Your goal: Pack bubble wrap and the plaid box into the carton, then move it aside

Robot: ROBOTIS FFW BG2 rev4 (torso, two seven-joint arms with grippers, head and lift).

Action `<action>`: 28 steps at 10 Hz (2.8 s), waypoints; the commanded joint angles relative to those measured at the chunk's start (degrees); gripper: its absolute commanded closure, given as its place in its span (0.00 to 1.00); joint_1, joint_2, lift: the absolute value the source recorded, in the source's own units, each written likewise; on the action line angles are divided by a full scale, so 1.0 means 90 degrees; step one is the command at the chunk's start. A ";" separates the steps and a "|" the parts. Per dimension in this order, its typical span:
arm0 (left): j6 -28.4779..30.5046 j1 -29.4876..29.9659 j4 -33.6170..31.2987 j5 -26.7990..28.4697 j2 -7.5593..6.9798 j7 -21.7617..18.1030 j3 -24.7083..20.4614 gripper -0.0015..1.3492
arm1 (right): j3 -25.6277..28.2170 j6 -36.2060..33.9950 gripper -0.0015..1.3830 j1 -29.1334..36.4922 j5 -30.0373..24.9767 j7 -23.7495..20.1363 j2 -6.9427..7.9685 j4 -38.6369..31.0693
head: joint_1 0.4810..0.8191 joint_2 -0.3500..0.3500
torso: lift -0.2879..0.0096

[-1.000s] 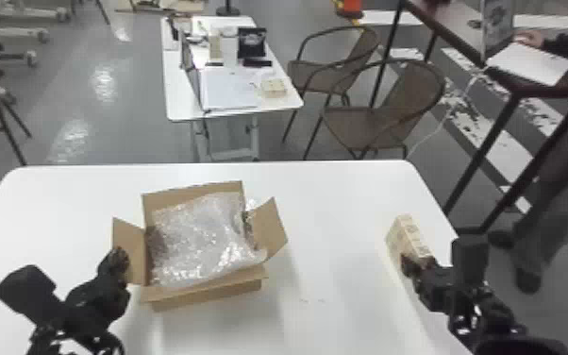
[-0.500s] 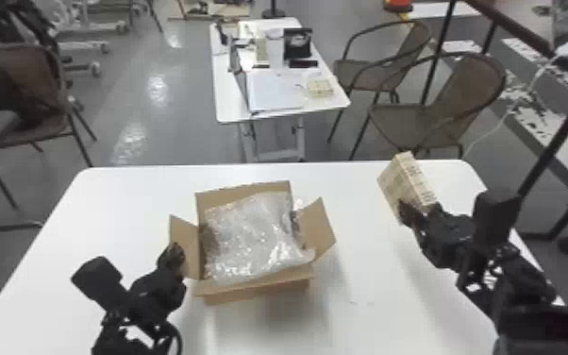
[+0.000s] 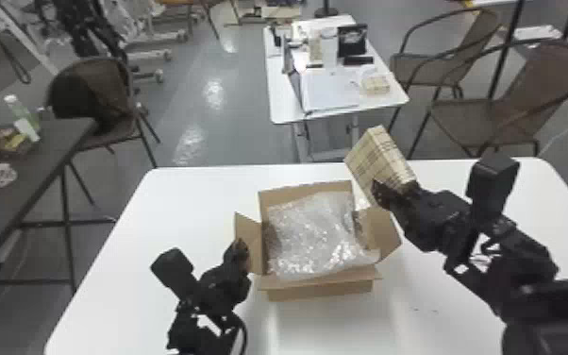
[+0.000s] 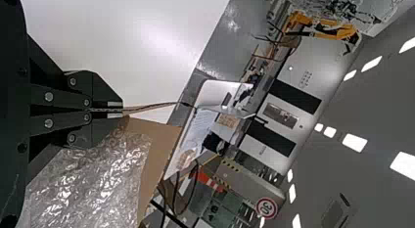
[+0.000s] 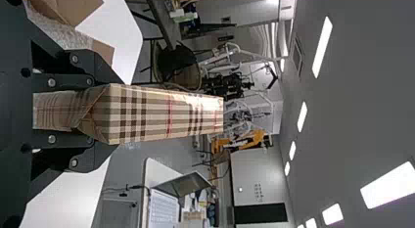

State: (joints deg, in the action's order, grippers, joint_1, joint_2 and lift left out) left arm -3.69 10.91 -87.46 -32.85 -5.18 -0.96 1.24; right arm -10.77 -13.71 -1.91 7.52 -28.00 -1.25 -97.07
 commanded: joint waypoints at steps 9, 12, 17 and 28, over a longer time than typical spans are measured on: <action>-0.0069 -0.0089 0.0021 -0.0080 -0.0011 0.0000 0.0126 0.90 | -0.0649 -0.0986 0.68 -0.0344 0.0190 -0.0092 -0.0017 0.0648 | 0.63 0.90 | 0.88; -0.0098 -0.0079 0.0021 -0.0100 -0.0030 0.0000 0.0126 0.90 | -0.0639 -0.0996 0.13 -0.0295 0.0063 -0.0082 -0.0017 0.0658 | 0.63 0.90 | 0.88; -0.0098 -0.0089 0.0021 -0.0110 -0.0040 0.0000 0.0097 0.90 | -0.0131 -0.0801 0.09 0.0066 0.0131 -0.0092 -0.0007 0.0043 | 0.63 0.90 | 0.88; -0.0420 0.0146 0.0021 -0.0178 0.0009 0.0263 -0.0499 0.90 | 0.3541 0.2754 0.09 0.2859 -0.0103 0.0221 0.0145 0.0238 | 0.63 0.44 | 0.88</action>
State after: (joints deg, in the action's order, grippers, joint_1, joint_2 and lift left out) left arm -7.04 12.19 -87.29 -34.53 -5.04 1.38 -3.15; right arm 20.94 9.95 23.37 6.37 -26.02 0.00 -95.12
